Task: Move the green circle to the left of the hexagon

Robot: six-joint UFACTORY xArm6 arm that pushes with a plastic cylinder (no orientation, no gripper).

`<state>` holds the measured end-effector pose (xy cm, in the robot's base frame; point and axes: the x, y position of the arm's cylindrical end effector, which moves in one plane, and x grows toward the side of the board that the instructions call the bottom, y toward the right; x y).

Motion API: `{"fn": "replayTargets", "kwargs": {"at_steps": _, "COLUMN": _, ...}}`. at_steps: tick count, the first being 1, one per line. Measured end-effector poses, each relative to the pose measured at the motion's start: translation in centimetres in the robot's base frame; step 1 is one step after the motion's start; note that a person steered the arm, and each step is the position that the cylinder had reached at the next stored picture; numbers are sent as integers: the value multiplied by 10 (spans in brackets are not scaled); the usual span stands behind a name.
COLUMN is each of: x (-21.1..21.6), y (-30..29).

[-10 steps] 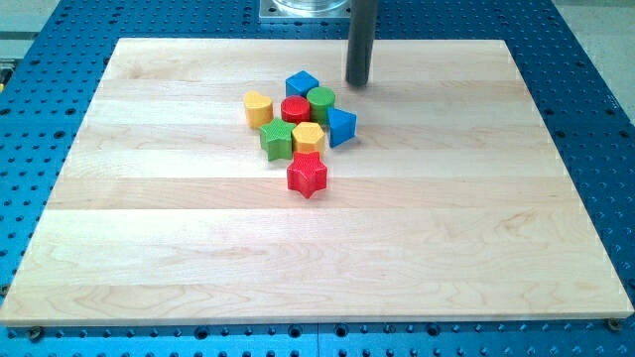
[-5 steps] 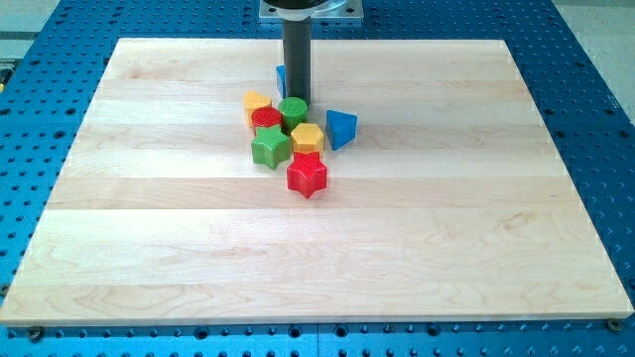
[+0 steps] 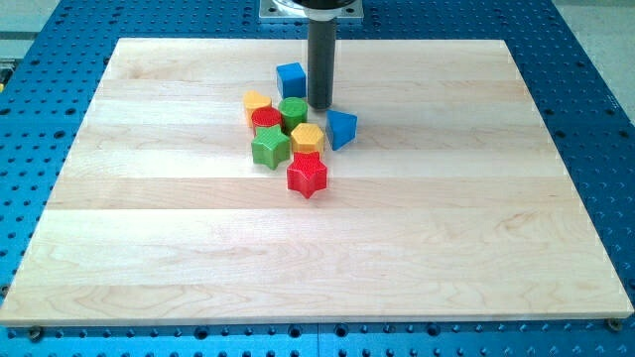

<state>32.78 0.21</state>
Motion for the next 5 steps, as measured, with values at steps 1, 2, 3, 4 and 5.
{"fn": "replayTargets", "kwargs": {"at_steps": 1, "x": 0, "y": -17}}
{"fn": "replayTargets", "kwargs": {"at_steps": 2, "x": 0, "y": -27}}
{"fn": "replayTargets", "kwargs": {"at_steps": 3, "x": 7, "y": -27}}
{"fn": "replayTargets", "kwargs": {"at_steps": 4, "x": 32, "y": -27}}
{"fn": "replayTargets", "kwargs": {"at_steps": 5, "x": 73, "y": -28}}
